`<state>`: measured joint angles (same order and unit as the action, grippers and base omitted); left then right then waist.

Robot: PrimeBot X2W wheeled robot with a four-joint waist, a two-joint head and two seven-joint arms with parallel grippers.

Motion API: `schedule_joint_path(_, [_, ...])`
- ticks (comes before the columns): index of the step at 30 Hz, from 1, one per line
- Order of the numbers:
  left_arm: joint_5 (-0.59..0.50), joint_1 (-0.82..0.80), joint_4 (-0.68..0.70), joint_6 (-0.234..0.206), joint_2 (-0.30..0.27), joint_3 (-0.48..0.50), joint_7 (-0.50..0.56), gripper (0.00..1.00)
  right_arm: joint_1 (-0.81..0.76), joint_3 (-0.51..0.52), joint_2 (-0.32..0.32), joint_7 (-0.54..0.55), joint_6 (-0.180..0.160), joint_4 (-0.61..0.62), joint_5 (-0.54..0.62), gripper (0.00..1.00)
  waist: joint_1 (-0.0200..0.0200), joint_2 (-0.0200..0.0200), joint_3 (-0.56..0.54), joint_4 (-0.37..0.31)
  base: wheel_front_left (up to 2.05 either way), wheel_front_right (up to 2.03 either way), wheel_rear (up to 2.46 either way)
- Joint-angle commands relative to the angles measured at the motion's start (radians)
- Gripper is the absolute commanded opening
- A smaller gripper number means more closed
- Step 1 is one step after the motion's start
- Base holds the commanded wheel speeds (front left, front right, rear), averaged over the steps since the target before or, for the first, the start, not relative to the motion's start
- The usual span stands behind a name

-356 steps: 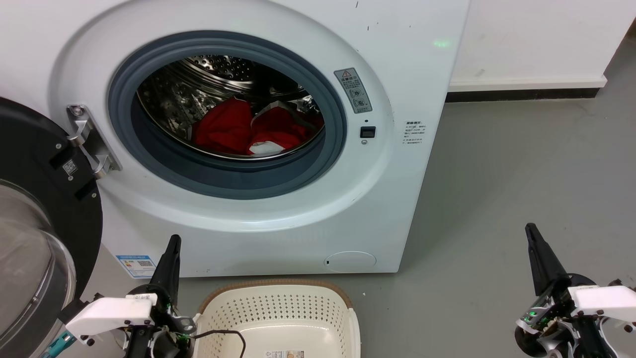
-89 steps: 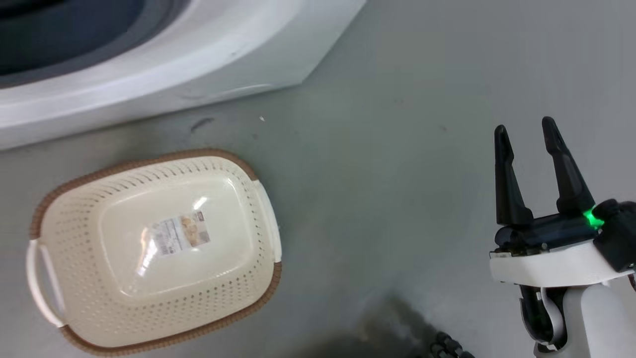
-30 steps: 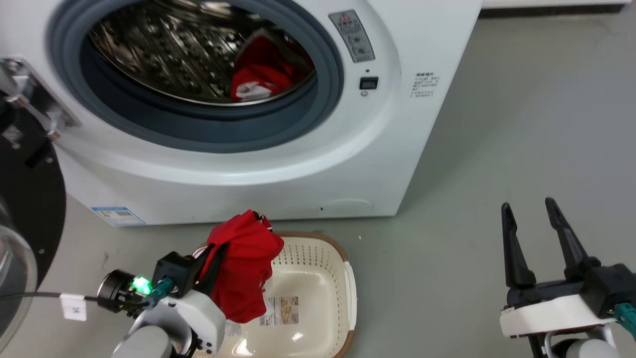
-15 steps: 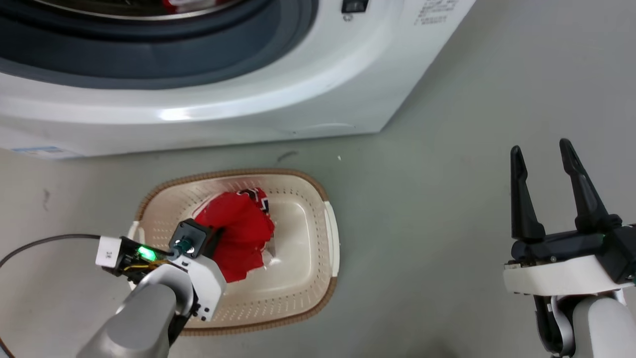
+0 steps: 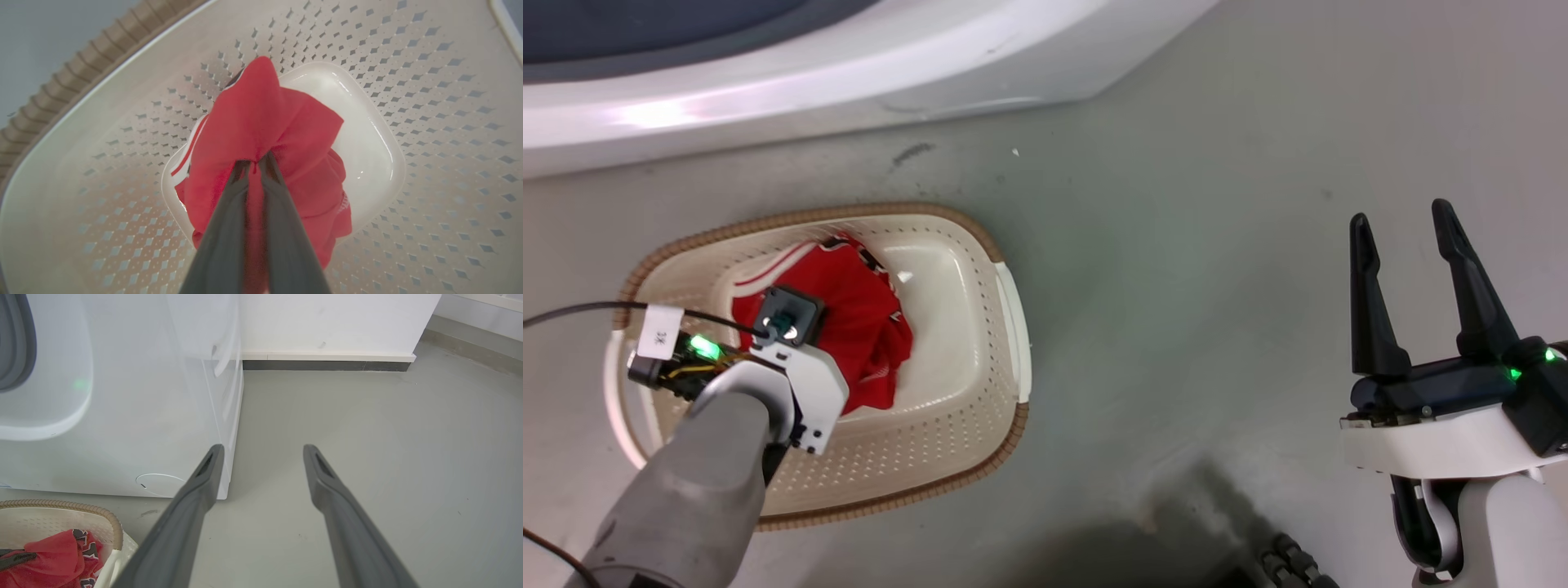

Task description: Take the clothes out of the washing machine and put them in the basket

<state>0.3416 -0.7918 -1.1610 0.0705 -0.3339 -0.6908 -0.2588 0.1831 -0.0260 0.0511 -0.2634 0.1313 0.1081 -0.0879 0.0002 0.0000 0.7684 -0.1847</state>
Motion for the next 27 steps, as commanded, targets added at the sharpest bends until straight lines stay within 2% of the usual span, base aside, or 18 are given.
schedule_joint_path(1, [-0.004,-0.022,-0.012,-0.004,0.0,0.0,-0.005,0.0,0.015,-0.002,-0.002,-0.002,-0.001,0.008,-0.005,1.0,-0.0002,0.0,0.034,-0.02,0.0,0.0,0.0])
schedule_joint_path(11, [0.005,-0.052,-0.087,-0.01,0.01,-0.002,-0.007,0.0,0.031,0.007,-0.002,-0.002,-0.001,0.012,-0.011,1.0,-0.0002,0.0,0.066,-0.026,0.0,0.0,0.0])
schedule_joint_path(12, [0.005,-0.047,-0.089,-0.01,0.013,-0.001,-0.008,0.35,0.032,0.009,-0.002,-0.002,-0.001,0.009,-0.009,1.0,-0.0002,0.0,0.062,-0.024,0.0,0.0,0.0])
schedule_joint_path(13, [0.005,-0.043,-0.091,-0.014,0.016,-0.002,-0.008,1.0,0.034,0.011,-0.002,-0.002,-0.001,0.006,-0.007,1.0,-0.0002,0.0,0.057,-0.023,0.0,0.0,0.0])
schedule_joint_path(19, [0.014,0.003,-0.049,-0.029,0.019,0.008,-0.006,1.0,0.036,0.017,-0.001,-0.002,-0.001,-0.012,0.007,1.0,-0.0002,0.0,-0.012,-0.004,0.0,0.0,0.0])
schedule_joint_path(27, [0.036,0.14,0.096,-0.045,0.032,0.071,-0.007,1.0,-0.007,0.031,-0.001,-0.002,-0.001,-0.058,0.041,1.0,-0.0002,0.0,-0.184,0.046,0.0,0.0,0.0])
